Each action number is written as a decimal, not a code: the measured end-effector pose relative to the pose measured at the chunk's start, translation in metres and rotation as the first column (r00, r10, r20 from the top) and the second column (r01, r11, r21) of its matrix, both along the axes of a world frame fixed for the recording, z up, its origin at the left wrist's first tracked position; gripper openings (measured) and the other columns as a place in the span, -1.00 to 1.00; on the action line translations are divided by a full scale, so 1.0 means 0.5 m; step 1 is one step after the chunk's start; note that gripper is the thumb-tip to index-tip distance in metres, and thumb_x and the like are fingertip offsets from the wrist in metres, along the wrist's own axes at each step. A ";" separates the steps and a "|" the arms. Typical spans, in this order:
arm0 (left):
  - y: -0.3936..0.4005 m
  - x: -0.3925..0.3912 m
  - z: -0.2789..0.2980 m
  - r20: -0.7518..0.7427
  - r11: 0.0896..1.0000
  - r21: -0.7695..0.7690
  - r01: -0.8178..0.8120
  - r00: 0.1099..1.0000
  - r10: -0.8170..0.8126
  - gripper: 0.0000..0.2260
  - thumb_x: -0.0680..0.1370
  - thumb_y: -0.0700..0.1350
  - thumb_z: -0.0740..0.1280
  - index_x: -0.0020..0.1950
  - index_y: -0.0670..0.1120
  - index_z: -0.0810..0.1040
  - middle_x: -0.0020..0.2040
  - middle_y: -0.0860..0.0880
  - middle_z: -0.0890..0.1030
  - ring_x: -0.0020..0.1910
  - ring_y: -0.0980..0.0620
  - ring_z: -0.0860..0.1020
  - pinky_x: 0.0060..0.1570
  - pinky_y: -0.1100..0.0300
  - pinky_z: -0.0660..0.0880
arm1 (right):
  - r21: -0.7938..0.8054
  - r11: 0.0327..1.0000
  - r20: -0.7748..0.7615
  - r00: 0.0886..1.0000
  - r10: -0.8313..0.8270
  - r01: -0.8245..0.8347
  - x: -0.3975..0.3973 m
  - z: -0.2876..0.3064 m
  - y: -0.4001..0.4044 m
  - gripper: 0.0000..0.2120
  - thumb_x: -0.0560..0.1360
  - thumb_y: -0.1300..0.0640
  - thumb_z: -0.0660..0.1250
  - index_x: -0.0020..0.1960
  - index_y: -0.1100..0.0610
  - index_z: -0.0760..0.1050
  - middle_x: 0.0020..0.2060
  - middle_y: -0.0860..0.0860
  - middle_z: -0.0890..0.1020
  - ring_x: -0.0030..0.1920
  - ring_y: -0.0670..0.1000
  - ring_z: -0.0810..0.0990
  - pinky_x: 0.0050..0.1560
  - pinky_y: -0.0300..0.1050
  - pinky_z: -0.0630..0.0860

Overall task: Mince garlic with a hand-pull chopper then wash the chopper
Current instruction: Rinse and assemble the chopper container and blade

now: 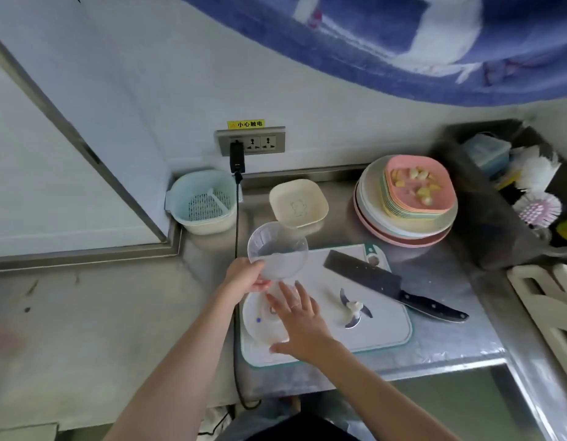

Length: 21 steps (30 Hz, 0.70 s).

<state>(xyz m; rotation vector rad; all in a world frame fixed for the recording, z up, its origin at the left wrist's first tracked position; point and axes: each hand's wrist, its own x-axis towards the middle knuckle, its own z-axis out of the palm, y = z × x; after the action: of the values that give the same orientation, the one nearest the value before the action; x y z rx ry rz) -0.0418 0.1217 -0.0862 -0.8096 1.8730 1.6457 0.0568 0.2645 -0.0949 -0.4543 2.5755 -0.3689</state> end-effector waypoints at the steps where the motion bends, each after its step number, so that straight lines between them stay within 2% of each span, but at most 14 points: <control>1: -0.002 0.001 -0.001 0.008 1.000 -0.014 -0.001 1.000 0.002 -0.86 0.59 -0.20 0.25 0.08 -0.26 0.41 -0.24 -0.27 0.58 -0.47 -0.07 0.62 -0.49 0.19 0.56 | 0.011 1.000 0.001 1.000 0.007 -0.007 -0.001 -0.006 0.002 -0.02 0.42 -0.20 0.39 0.54 -0.12 -0.24 0.54 -0.04 -0.25 0.52 0.11 -0.31 0.49 0.11 -0.12; 3: -0.005 0.004 -0.005 0.019 0.999 -0.037 0.001 1.000 0.000 -0.91 0.60 -0.20 0.24 0.00 -0.22 0.41 -0.28 -0.24 0.58 -0.54 0.00 0.59 -0.51 0.23 0.55 | 0.009 0.999 0.000 1.000 0.031 -0.031 -0.006 -0.009 0.016 -0.04 0.43 -0.20 0.37 0.54 -0.15 -0.25 0.54 -0.06 -0.24 0.52 0.09 -0.31 0.49 0.08 -0.10; 5: -0.006 0.006 -0.006 0.016 0.998 -0.061 0.020 1.000 -0.019 -0.94 0.60 -0.19 0.21 0.01 -0.18 0.42 -0.28 -0.21 0.58 -0.57 0.05 0.57 -0.50 0.25 0.55 | 0.032 0.998 -0.021 0.998 0.058 -0.057 -0.011 -0.008 0.040 -0.05 0.43 -0.21 0.36 0.54 -0.16 -0.24 0.54 -0.05 -0.23 0.52 0.08 -0.30 0.49 0.07 -0.14; 9: -0.012 0.000 -0.020 -0.002 0.969 -0.221 0.113 0.993 -0.116 -0.81 0.56 -0.23 0.15 0.12 -0.10 0.48 -0.26 -0.11 0.58 -0.55 0.07 0.54 -0.50 0.25 0.51 | 0.031 0.995 0.004 0.996 0.093 -0.093 -0.019 0.006 0.089 -0.08 0.43 -0.24 0.35 0.55 -0.11 -0.18 0.52 -0.08 -0.25 0.51 0.01 -0.31 0.47 0.08 -0.31; 10: -0.011 -0.001 -0.021 -0.002 0.961 -0.242 0.133 0.991 -0.137 -0.78 0.54 -0.25 0.13 0.11 -0.08 0.48 -0.27 -0.11 0.59 -0.52 0.05 0.54 -0.50 0.25 0.48 | -0.023 0.996 -0.012 0.996 0.086 -0.086 -0.019 0.010 0.098 -0.13 0.44 -0.25 0.32 0.55 -0.09 -0.11 0.53 -0.12 -0.17 0.51 -0.06 -0.26 0.49 0.06 -0.31; 11: -0.009 0.000 -0.020 -0.001 0.956 -0.251 0.154 0.987 -0.159 -0.76 0.52 -0.26 0.11 0.10 -0.07 0.48 -0.28 -0.12 0.60 -0.49 0.02 0.55 -0.49 0.24 0.47 | -0.117 0.993 -0.060 0.998 0.022 -0.029 -0.017 0.017 0.106 -0.24 0.47 -0.24 0.29 0.54 -0.08 0.02 0.54 -0.13 -0.02 0.52 -0.10 -0.14 0.52 0.05 -0.21; 12: -0.006 0.000 -0.020 -0.003 0.951 -0.255 0.174 0.983 -0.181 -0.75 0.52 -0.27 0.09 0.08 -0.07 0.49 -0.30 -0.13 0.60 -0.47 0.01 0.56 -0.47 0.23 0.47 | -0.217 0.974 -0.141 0.985 -0.101 0.069 -0.015 0.023 0.117 -0.38 0.50 -0.18 0.27 0.50 -0.06 0.20 0.50 -0.10 0.19 0.51 -0.09 0.05 0.52 0.07 0.00; 14: 0.002 0.003 -0.019 -0.017 0.938 -0.270 0.218 0.973 -0.231 -0.74 0.52 -0.27 0.08 0.04 -0.06 0.50 -0.32 -0.13 0.61 -0.45 0.00 0.57 -0.45 0.22 0.47 | -0.315 0.897 -0.330 0.851 -0.409 0.309 -0.010 0.027 0.147 -0.59 0.50 -0.04 0.32 0.33 0.01 0.46 0.27 0.00 0.53 0.31 0.11 0.44 0.29 0.10 0.39; 15: 0.004 0.004 -0.019 -0.026 0.930 -0.284 0.232 0.968 -0.249 -0.75 0.52 -0.27 0.08 0.03 -0.05 0.50 -0.31 -0.13 0.62 -0.46 -0.01 0.57 -0.45 0.22 0.47 | -0.298 0.857 -0.393 0.764 -0.511 0.420 -0.008 0.026 0.164 -0.64 0.49 -0.01 0.35 0.26 0.04 0.51 0.15 0.04 0.59 0.17 0.18 0.50 0.17 0.08 0.46; 16: 0.005 0.004 -0.020 -0.034 0.925 -0.298 0.235 0.966 -0.257 -0.75 0.51 -0.27 0.08 0.04 -0.06 0.50 -0.31 -0.14 0.62 -0.46 -0.01 0.56 -0.45 0.21 0.47 | -0.239 0.830 -0.397 0.729 -0.558 0.505 -0.004 0.028 0.179 -0.67 0.49 -0.01 0.36 0.22 0.06 0.51 0.08 0.06 0.59 0.09 0.20 0.51 0.08 0.05 0.46; 18: 0.005 0.002 -0.028 -0.044 0.921 -0.319 0.223 0.967 -0.249 -0.74 0.51 -0.27 0.08 0.10 -0.08 0.47 -0.28 -0.16 0.62 -0.45 -0.03 0.57 -0.44 0.19 0.48 | -0.081 0.818 -0.276 0.776 -0.567 0.569 0.002 0.032 0.203 -0.71 0.55 -0.07 0.27 0.18 0.06 0.49 0.04 0.03 0.60 0.06 0.15 0.52 -0.02 -0.06 0.40; 21: 0.008 -0.002 -0.033 -0.045 0.930 -0.315 0.187 0.976 -0.212 -0.72 0.51 -0.26 0.08 0.18 -0.07 0.40 -0.20 -0.19 0.63 -0.40 -0.07 0.62 -0.36 0.12 0.58 | 0.043 0.841 -0.104 0.840 -0.533 0.539 -0.003 0.036 0.211 -0.80 0.60 0.02 0.16 0.04 0.13 0.47 -0.07 0.05 0.65 -0.06 0.12 0.58 -0.25 -0.12 0.28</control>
<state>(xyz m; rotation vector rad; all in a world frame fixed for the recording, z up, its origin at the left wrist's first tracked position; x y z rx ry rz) -0.0429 0.1258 -0.1028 -0.6554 2.2247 1.2940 0.0554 0.3702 -0.0767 0.3056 2.7593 -0.4510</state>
